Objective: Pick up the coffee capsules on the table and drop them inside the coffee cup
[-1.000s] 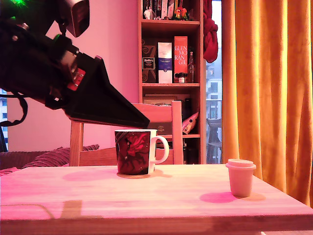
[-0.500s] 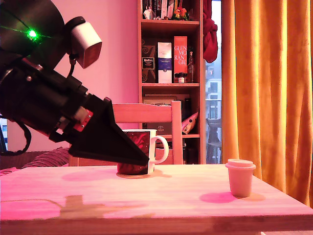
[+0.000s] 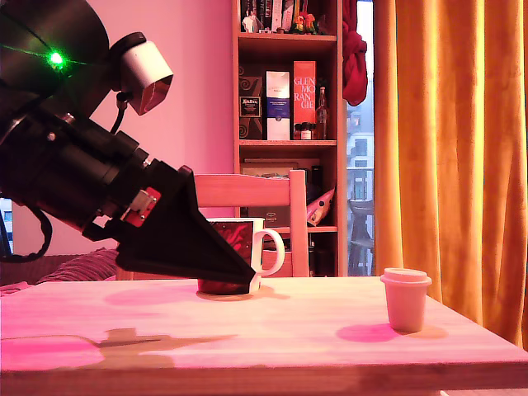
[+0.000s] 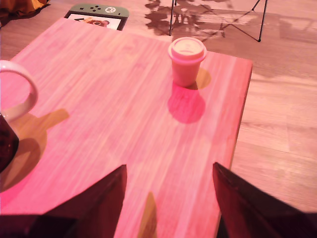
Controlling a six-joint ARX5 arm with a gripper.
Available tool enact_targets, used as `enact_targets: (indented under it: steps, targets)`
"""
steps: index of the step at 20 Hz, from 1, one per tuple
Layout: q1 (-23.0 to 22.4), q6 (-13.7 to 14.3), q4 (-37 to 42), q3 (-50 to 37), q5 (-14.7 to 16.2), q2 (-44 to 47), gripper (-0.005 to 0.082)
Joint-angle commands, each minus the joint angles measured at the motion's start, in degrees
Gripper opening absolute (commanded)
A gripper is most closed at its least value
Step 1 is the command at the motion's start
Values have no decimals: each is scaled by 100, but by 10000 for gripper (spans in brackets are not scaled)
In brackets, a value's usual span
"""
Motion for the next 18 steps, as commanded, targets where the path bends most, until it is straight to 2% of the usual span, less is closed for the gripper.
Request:
enact_targets:
  steps: [1,4,12,15,18]
  targets:
    - [-37,28,72,-59,-37,-11,501]
    - [-28,59,289,-46,-195,-9,501]
    - [-22,678,494,225,-157,57,500]
    - [-9,669,710,278,33,356,500]
    - [-13,664,566,586,184,782,500]
